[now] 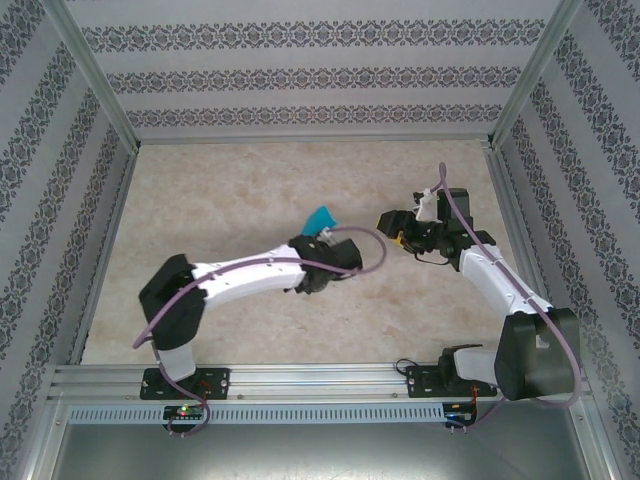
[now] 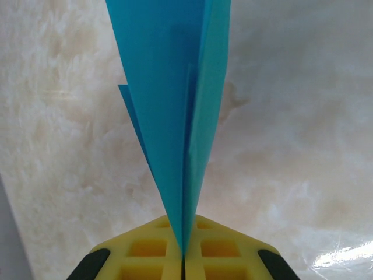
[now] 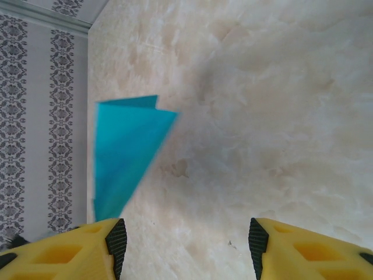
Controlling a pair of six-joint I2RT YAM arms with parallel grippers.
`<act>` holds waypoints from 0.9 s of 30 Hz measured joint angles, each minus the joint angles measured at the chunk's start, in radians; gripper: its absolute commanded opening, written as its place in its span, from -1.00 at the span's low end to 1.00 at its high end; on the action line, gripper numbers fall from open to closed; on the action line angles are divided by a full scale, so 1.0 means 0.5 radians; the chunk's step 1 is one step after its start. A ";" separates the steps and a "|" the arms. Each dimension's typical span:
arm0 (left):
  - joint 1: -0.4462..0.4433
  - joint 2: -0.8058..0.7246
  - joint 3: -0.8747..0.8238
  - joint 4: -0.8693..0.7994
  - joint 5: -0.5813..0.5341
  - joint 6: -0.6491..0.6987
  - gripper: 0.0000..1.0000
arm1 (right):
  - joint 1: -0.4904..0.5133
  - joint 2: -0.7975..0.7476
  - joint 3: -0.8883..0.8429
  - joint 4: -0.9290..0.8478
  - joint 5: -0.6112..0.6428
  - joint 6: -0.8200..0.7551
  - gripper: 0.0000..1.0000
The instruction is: Fold a paper plane with a square sheet of paper (pick it up from the middle)
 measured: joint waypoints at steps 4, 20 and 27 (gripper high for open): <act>-0.153 0.259 0.002 0.008 -0.071 0.097 -0.78 | -0.024 0.000 0.002 -0.047 -0.027 -0.014 0.19; -0.403 0.497 0.011 0.196 0.024 0.305 0.08 | -0.024 0.001 -0.012 -0.043 -0.142 -0.016 0.20; -0.403 0.343 -0.029 0.314 0.219 0.323 0.45 | -0.018 0.001 -0.026 -0.040 -0.156 -0.017 0.18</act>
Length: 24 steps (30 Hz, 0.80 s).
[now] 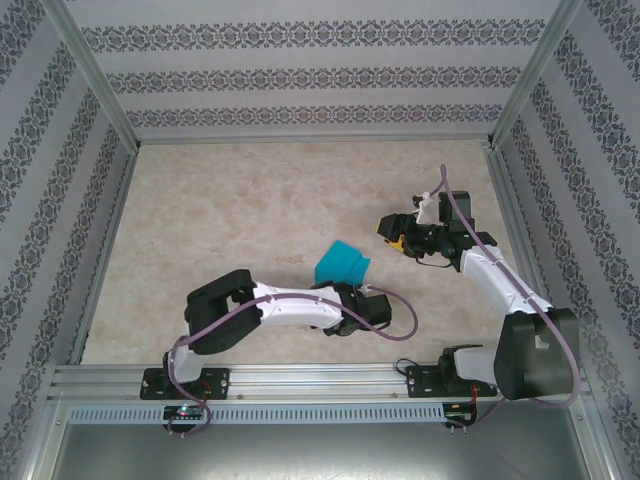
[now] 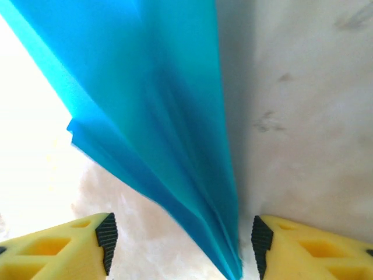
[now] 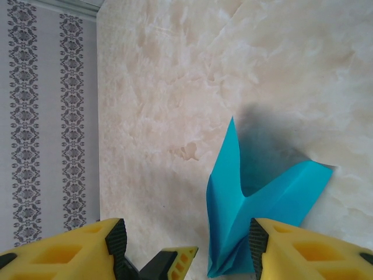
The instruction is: Fold a paper plane with a square sheet of paper (pick it up from the middle)
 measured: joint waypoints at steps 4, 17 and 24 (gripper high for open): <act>0.001 -0.197 -0.016 0.073 0.195 0.004 0.48 | 0.043 -0.016 -0.036 -0.024 0.006 -0.002 0.15; 0.414 -1.065 -0.310 0.221 0.774 -0.136 0.44 | 0.452 -0.157 -0.177 -0.006 0.157 0.188 -0.28; 1.005 -1.434 -0.623 0.369 1.044 -0.386 0.42 | 0.910 -0.078 -0.159 0.066 0.413 0.354 -0.55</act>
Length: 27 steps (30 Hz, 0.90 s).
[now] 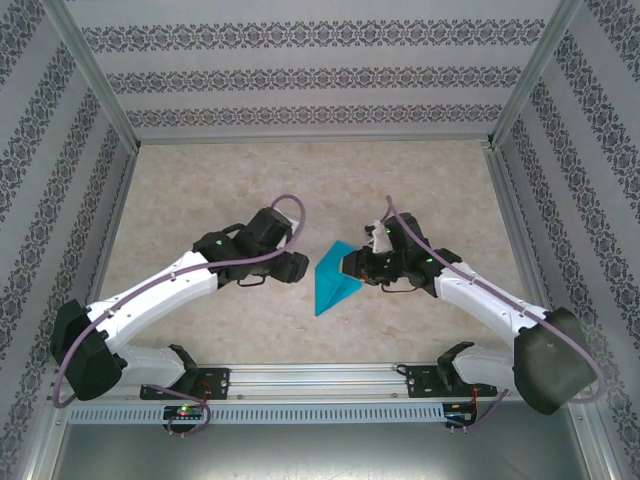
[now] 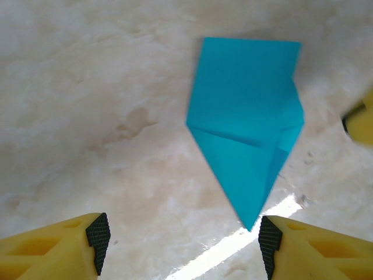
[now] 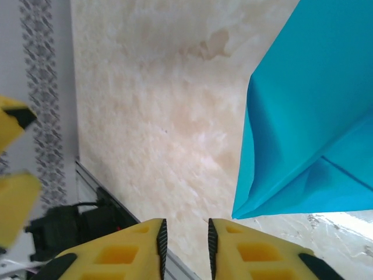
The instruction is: Fold a paper plane with a square sheet of paper (pick it up from the middle)
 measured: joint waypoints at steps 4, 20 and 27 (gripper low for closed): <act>0.174 0.012 -0.118 0.060 0.111 -0.128 0.42 | 0.201 0.198 0.083 -0.002 0.153 0.046 -0.62; 0.362 0.119 -0.260 0.241 0.356 -0.272 0.41 | 0.436 0.654 0.356 -0.103 0.470 -0.021 -0.75; 0.362 0.169 -0.262 0.262 0.414 -0.273 0.41 | 0.432 0.654 0.222 -0.119 0.520 -0.024 -0.78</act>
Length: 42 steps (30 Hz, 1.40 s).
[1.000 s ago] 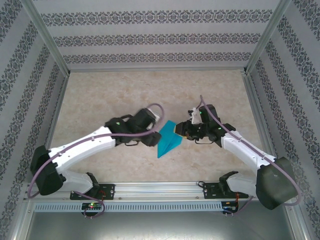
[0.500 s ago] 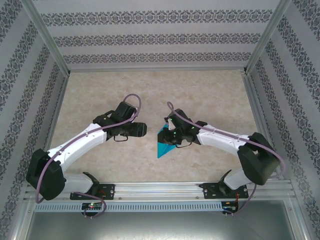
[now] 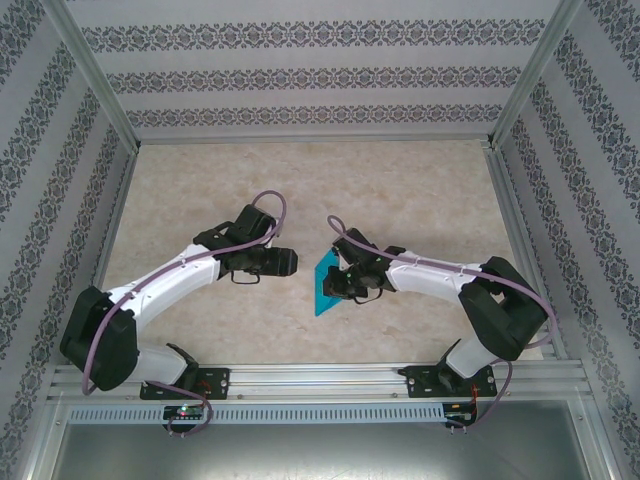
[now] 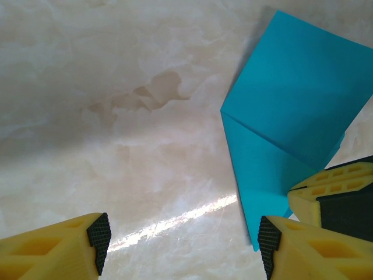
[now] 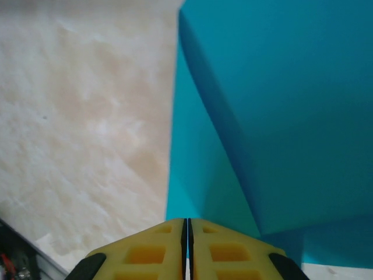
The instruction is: Fold a paper plane with a square sheet of paper (pick it up from the middle)
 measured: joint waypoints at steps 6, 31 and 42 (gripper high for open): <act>0.000 0.058 0.000 0.001 0.048 0.000 0.40 | -0.037 -0.008 -0.078 -0.007 0.021 -0.001 -0.79; -0.290 0.486 0.031 0.512 0.380 -0.286 0.18 | -0.207 -0.112 -0.431 0.375 -0.115 0.021 -0.80; -0.400 0.684 0.033 0.762 0.489 -0.430 -0.12 | -0.319 -0.181 -0.630 0.668 -0.253 0.137 -0.80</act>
